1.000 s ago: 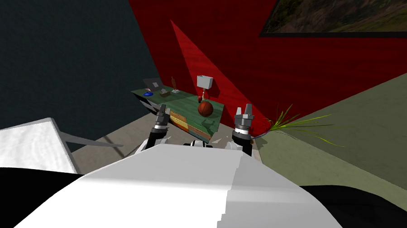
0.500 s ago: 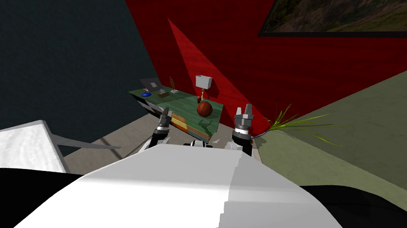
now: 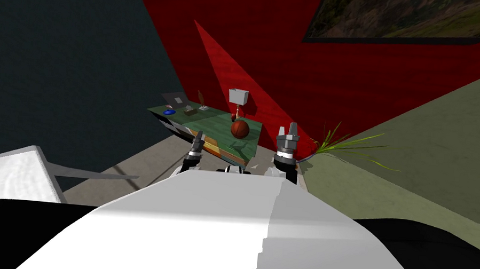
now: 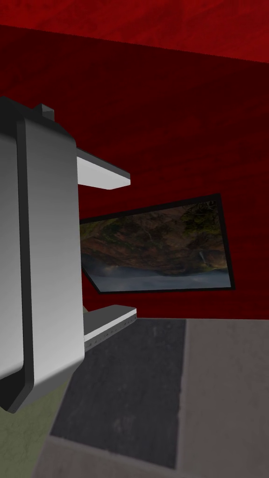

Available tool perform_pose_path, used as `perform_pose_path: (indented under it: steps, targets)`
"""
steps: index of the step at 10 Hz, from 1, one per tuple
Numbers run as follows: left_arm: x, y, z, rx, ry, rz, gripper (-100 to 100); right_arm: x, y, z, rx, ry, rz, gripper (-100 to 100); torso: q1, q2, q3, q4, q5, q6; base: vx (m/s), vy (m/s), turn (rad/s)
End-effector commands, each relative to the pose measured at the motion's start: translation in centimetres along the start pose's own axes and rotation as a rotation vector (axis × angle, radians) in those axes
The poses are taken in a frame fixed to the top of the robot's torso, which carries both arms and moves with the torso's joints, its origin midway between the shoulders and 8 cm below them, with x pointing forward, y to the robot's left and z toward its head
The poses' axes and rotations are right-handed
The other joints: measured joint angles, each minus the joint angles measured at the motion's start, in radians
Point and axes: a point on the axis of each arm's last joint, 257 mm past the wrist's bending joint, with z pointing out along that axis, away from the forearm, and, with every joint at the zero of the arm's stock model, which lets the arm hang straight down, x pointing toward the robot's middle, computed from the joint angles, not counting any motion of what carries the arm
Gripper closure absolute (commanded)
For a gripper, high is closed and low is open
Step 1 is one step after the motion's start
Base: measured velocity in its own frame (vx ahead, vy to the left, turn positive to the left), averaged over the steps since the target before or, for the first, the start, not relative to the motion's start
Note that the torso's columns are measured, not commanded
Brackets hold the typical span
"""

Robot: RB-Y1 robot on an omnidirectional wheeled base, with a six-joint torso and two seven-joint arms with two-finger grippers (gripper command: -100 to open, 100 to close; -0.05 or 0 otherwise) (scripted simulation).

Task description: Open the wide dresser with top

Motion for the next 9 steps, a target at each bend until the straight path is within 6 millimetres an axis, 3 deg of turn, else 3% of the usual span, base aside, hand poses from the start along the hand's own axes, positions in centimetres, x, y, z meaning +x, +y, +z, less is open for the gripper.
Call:
perform_pose_path:
  steps: [1, 9]
  targets:
    - [0.9, 2.2, -1.1, -0.037, 0.018, 0.000, -100, 0.0, 0.0, 0.0, 0.000, 0.000, 0.000, 0, 0.000, -0.001, 0.000, 0.000, 0.000, 0.000, 0.038, -0.006, -0.018]
    - [3.8, 6.8, -3.8, -0.111, 0.067, -0.008, -100, 0.0, 0.0, 0.0, 0.000, 0.000, 0.000, 0, 0.000, 0.000, 0.000, 0.000, 0.000, 0.000, 0.027, -0.008, -0.031]
